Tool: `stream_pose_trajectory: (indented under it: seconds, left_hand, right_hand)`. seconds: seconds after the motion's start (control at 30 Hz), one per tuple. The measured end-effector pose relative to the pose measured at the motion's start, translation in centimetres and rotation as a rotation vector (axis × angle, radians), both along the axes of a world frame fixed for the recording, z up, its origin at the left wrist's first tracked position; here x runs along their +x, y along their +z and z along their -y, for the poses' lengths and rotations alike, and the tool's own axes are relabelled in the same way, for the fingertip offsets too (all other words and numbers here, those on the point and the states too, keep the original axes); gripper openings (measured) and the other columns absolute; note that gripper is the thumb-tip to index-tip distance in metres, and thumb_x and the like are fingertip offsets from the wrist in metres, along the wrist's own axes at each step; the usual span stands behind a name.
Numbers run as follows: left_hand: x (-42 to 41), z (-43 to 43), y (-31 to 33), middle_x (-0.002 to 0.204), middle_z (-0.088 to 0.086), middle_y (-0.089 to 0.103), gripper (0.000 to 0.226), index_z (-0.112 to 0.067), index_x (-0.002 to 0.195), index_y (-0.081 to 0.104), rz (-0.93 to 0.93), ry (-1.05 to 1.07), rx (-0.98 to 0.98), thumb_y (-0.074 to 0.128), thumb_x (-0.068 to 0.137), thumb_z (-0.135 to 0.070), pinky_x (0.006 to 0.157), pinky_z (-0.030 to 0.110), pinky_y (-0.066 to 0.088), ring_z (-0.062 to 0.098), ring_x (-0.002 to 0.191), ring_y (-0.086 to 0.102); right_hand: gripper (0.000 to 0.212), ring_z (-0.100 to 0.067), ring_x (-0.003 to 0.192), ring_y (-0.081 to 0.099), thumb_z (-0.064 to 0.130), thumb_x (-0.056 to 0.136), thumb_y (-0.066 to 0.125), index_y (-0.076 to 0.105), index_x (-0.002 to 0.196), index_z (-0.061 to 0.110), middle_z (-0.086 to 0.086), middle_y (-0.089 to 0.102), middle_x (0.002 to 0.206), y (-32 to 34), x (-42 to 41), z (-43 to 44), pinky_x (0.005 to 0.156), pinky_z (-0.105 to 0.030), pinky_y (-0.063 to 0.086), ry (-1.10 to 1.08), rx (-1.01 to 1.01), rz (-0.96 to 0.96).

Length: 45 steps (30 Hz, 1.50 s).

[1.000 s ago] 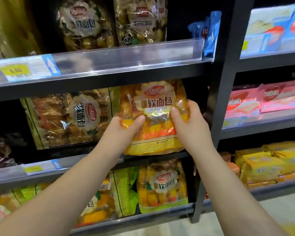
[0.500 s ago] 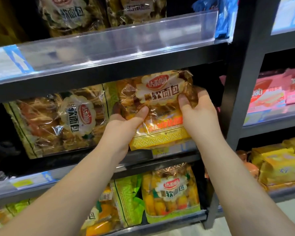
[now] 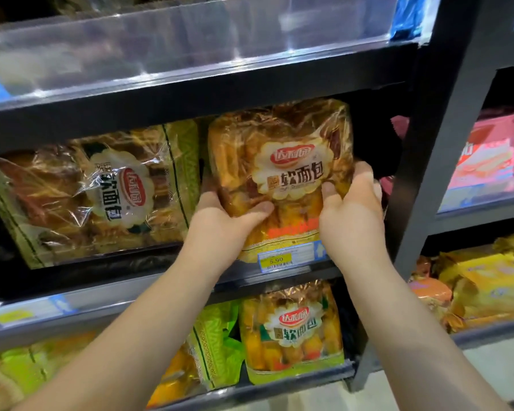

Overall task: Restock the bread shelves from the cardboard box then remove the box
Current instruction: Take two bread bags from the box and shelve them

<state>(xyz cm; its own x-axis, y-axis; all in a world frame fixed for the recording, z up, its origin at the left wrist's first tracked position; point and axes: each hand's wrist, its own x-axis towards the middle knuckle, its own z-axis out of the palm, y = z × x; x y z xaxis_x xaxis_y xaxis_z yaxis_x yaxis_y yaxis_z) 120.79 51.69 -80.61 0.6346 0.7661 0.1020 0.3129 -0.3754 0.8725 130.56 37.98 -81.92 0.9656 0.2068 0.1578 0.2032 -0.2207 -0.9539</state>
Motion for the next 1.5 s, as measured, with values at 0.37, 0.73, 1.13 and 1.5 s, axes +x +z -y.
stream_pose_trajectory:
  seconds: [0.37, 0.73, 1.13, 1.5]
  left_hand:
    - [-0.9, 0.6, -0.5, 0.134, 0.011, 0.056, 0.055, -0.013, 0.136, 0.038, -0.082, -0.040, 0.199, 0.068, 0.097, -0.038, 0.096, 0.040, 0.049, 0.033, 0.119, 0.058]
    - [-4.0, 1.3, 1.0, 0.140, 0.012, 0.048, 0.078, -0.014, 0.154, 0.023, -0.271, -0.117, 0.274, 0.068, 0.096, -0.039, 0.094, 0.043, 0.055, 0.032, 0.121, 0.058]
    - [-18.0, 3.6, 17.8, 0.108, 0.015, 0.064, 0.073, -0.010, 0.119, 0.068, -0.840, -0.389, 0.758, 0.094, 0.058, -0.041, 0.062, 0.044, 0.056, 0.035, 0.090, 0.067]
    - [-29.8, 5.4, 48.4, 0.144, 0.010, 0.042, 0.067, -0.021, 0.142, 0.047, -0.801, -0.326, 0.735, 0.067, 0.089, -0.057, 0.111, 0.045, 0.034, 0.033, 0.140, 0.037]
  right_hand:
    - [0.060, -0.035, 0.132, 0.049, 0.019, 0.108, 0.044, 0.016, 0.160, 0.010, -0.016, 0.038, 0.151, -1.1, -1.8, 0.0, 0.099, -0.041, 0.046, -0.102, -0.306, 0.239]
    - [0.094, -0.030, 0.154, 0.021, 0.031, 0.100, 0.060, -0.006, 0.162, 0.007, -0.014, 0.012, 0.169, 0.1, -5.8, 1.2, 0.122, -0.041, 0.029, 0.003, -0.565, 0.224]
    - [0.056, -0.037, 0.108, 0.062, 0.030, 0.076, 0.080, 0.065, 0.128, 0.017, -0.012, 0.065, 0.120, 17.5, -15.1, 5.3, 0.084, -0.048, 0.056, 0.513, -1.067, 0.455]
    - [0.071, -0.038, 0.122, 0.057, 0.033, 0.079, 0.080, 0.056, 0.144, 0.017, -0.015, 0.056, 0.138, 49.3, -26.2, 7.0, 0.099, -0.050, 0.052, 0.700, -0.965, 0.493]
